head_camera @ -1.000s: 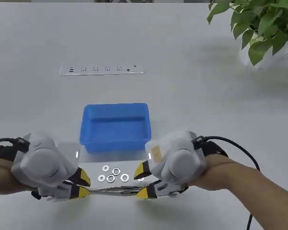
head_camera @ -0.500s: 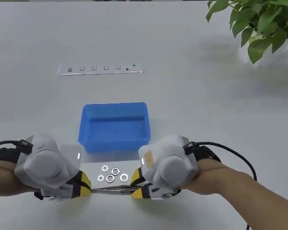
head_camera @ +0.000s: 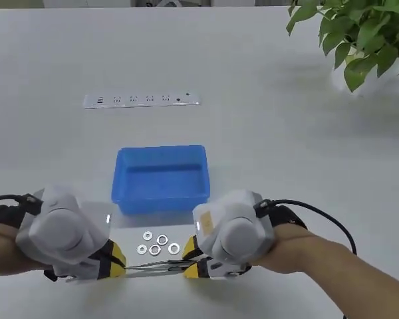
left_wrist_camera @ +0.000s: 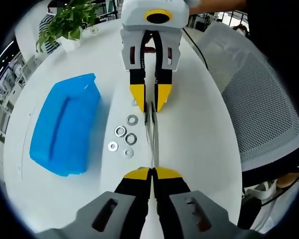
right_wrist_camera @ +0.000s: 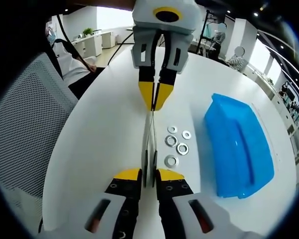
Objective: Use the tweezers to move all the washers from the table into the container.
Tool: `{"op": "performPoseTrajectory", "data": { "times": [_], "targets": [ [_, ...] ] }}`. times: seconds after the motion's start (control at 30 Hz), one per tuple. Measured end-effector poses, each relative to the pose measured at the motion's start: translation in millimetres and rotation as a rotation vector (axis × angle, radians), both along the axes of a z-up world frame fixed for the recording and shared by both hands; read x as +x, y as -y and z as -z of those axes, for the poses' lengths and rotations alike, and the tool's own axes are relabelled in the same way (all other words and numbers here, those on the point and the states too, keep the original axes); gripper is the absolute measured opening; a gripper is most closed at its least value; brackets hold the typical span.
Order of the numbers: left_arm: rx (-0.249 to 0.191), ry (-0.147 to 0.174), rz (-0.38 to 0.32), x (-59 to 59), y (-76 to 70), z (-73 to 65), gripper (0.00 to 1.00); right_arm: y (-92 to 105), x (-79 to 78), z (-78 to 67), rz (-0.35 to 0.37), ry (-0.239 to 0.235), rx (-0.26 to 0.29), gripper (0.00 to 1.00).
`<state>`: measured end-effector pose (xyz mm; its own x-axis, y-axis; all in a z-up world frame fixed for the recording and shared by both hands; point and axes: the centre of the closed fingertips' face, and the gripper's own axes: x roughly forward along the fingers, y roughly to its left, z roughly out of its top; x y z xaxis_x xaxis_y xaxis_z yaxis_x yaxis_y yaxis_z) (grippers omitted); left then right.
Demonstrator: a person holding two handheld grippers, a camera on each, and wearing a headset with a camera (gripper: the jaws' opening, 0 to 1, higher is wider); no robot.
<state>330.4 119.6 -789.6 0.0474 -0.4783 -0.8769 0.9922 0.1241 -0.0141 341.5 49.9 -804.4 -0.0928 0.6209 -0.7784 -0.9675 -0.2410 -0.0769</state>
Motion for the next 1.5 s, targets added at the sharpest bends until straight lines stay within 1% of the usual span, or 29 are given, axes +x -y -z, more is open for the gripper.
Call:
{"op": "performPoseTrajectory", "data": {
  "times": [0.1,0.3,0.37,0.47,0.57,0.63,0.7,0.77,0.83,0.9,1.0,1.2,1.37,1.5],
  "targets": [
    [-0.009,0.0,-0.007,-0.2,1.2,-6.6,0.06,-2.3,0.2,-3.7,0.005,-0.002,0.013,0.14],
    [-0.015,0.023,-0.007,0.7,2.1,-19.7,0.06,-4.2,0.2,-5.5,0.008,-0.002,0.02,0.15],
    [-0.017,0.026,-0.011,0.8,2.8,-23.9,0.06,-5.7,-1.0,-6.1,0.009,-0.005,0.024,0.15],
    [-0.008,0.03,-0.006,-0.5,3.0,-27.6,0.06,-9.4,-2.8,-7.2,0.011,-0.01,0.034,0.16],
    [-0.015,0.035,-0.006,-0.6,5.6,-33.4,0.05,-14.8,-4.2,-9.4,0.014,-0.017,0.051,0.16],
    [-0.02,0.044,-0.005,0.3,7.7,-37.5,0.05,-17.6,-4.3,-10.4,0.018,-0.019,0.057,0.16],
    [-0.028,0.046,-0.005,0.3,10.3,-42.1,0.05,-20.1,-4.5,-12.3,0.022,-0.023,0.071,0.16],
    [-0.037,0.053,-0.006,0.9,13.6,-47.8,0.05,-20.6,-5.1,-13.4,0.021,-0.026,0.073,0.16],
    [-0.047,0.063,-0.001,1.8,16.8,-53.9,0.05,-20.5,-5.6,-14.2,0.018,-0.026,0.072,0.15],
    [-0.064,0.086,0.015,3.4,21.2,-61.2,0.05,-20.5,-5.2,-15.4,0.019,-0.025,0.077,0.14],
    [-0.082,0.09,0.021,3.6,27.3,-71.2,0.05,-21.3,-4.6,-18.5,0.035,-0.037,0.093,0.13],
    [-0.097,0.101,0.039,3.6,35.5,-81.6,0.05,-24.2,-6.5,-22.1,0.053,-0.049,0.114,0.13],
    [-0.121,0.109,0.051,3.5,45.2,-92.1,0.05,-27.5,-7.8,-26.4,0.066,-0.061,0.134,0.12],
    [-0.135,0.116,0.06,3.5,51.3,-96.0,0.05,-29.4,-8.1,-28.4,0.073,-0.063,0.145,0.12]
  ]
}}
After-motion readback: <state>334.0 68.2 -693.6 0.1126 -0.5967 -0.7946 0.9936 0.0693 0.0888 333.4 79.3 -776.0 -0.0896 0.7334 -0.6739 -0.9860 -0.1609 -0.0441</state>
